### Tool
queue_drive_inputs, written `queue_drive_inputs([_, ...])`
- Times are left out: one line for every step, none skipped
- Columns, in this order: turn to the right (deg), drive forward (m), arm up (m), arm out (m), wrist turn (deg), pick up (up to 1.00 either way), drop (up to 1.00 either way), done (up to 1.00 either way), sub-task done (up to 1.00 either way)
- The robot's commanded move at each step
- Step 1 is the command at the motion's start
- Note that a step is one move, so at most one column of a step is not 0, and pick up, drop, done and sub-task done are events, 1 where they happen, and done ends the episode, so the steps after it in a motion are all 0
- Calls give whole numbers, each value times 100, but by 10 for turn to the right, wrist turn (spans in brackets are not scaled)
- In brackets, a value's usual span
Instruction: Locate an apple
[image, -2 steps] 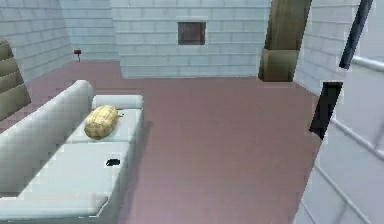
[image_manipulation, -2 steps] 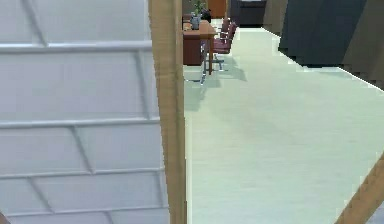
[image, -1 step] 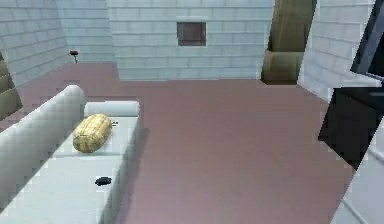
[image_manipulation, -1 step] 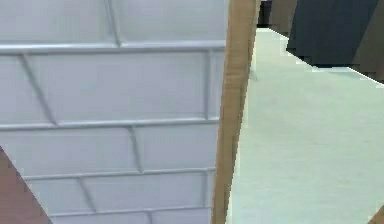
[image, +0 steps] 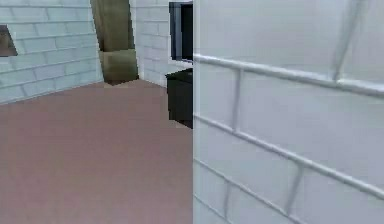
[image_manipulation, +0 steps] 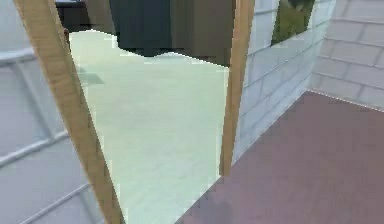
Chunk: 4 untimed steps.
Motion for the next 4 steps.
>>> queue_drive_inputs([450, 0, 0, 0, 0, 0, 0, 0, 0])
queue_drive_inputs([450, 0, 0, 0, 0, 0, 0, 0, 0])
queue_drive_inputs([270, 0, 0, 0, 0, 0, 0, 0, 0])
queue_drive_inputs([0, 60, 0, 0, 0, 0, 0, 0, 0])
